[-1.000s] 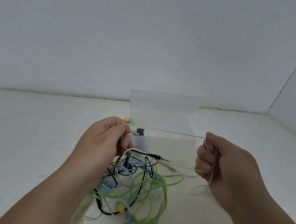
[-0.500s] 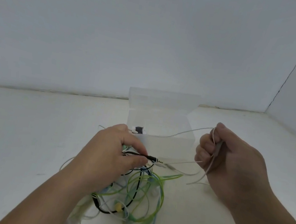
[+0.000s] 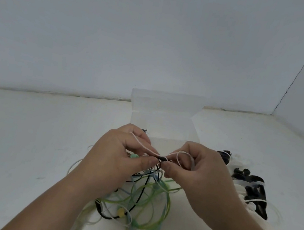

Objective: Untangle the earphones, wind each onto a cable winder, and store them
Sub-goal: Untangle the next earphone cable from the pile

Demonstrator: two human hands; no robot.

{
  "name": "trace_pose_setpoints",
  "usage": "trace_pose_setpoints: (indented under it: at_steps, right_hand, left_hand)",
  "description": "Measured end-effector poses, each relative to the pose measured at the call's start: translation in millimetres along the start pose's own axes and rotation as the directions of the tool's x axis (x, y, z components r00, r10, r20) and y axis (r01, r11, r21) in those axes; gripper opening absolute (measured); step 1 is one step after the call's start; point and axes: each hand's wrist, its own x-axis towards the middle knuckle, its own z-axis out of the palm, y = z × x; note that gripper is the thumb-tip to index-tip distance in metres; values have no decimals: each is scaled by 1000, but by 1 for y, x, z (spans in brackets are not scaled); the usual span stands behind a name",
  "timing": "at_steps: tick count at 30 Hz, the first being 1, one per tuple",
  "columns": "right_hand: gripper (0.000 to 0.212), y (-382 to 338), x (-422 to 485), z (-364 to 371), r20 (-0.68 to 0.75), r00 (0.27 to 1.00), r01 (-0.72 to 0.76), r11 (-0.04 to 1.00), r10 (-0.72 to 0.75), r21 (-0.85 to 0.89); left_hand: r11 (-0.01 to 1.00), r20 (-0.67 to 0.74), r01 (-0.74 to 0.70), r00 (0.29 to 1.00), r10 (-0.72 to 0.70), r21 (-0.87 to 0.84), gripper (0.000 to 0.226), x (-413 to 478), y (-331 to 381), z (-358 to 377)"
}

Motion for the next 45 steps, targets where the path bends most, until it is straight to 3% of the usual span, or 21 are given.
trace_pose_setpoints:
  at_steps: [8,13,17,19,22,26,30,36,40,43,45]
  right_hand:
    - [25,3,3,0,-66,985,-160,987,160,7]
    - [19,6,6,-1,-88,971,-212,971,223,112]
    - [16,3,6,-3,-142,968,-188,973,206,133]
    - [24,2,8,-7,-176,957,-185,954,229,235]
    - [36,-2,9,-17,-165,948,-185,892,273,412]
    - [31,-12,13,-31,-74,946,-178,696,315,696]
    - [22,-19,12,-38,-42,950,-163,606,310,779]
    - [34,-13,15,-45,-19,925,-205,539,380,817]
    - [38,-5,17,-44,20,925,-261,598,378,757]
    - [40,-2,14,-34,93,961,-265,776,260,572]
    - [39,-2,9,-26,117,977,-207,930,179,305]
  left_hand:
    - [999,-57,-31,998,32,24,28,1,-4,4]
    - [985,-83,141,985,-149,-95,15,1,-5,1]
    - [990,-154,117,983,-104,82,17,2,-8,0]
    - [982,-155,81,986,-55,168,20,1,-7,-1]
    - [955,-153,21,988,26,295,30,0,-8,-4]
    - [939,-172,-24,981,88,344,54,1,-13,-10]
    - [899,-86,-78,988,128,432,75,1,-13,-9]
    - [900,-179,-133,958,224,416,53,1,-11,-15]
    - [938,-151,-139,969,195,317,47,3,-13,-14]
    - [972,-72,-60,994,78,226,45,3,-14,-13]
    - [988,-46,-1,999,8,153,40,4,-13,-14]
